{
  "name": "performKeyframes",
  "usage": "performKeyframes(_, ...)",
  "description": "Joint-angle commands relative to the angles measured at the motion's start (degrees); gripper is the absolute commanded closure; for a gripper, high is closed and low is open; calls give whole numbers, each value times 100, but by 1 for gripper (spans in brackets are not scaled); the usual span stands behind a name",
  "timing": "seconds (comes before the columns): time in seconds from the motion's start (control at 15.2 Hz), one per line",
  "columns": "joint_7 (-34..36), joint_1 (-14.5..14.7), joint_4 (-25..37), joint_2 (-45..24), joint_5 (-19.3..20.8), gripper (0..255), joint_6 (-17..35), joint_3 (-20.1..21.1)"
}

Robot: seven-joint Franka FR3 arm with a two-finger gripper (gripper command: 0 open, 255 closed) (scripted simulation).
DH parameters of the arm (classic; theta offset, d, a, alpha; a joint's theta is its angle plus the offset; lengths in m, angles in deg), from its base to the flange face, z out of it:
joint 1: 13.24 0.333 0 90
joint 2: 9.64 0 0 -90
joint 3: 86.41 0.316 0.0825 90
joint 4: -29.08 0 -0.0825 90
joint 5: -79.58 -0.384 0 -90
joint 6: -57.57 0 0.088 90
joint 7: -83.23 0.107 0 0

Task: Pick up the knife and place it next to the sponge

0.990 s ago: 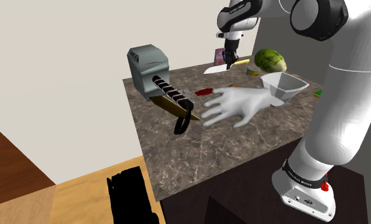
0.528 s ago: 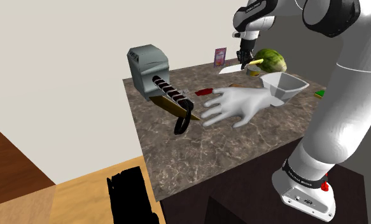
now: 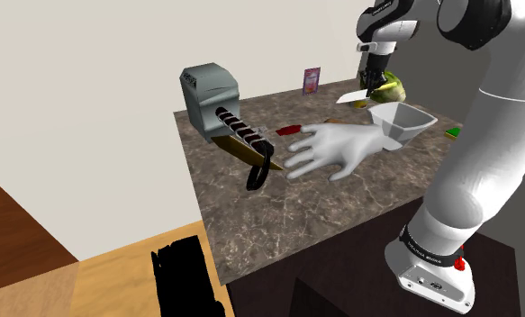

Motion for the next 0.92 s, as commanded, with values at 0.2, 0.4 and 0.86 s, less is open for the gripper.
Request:
performKeyframes(0.2, -747, -433, 109, -156, -141, 255, -8, -259)
performKeyframes(0.4, -1210, -724, 275, -327, -281, 255, -58, -395)
performKeyframes(0.86, -2317, -1551, 919, -944, -752, 255, -279, -604)
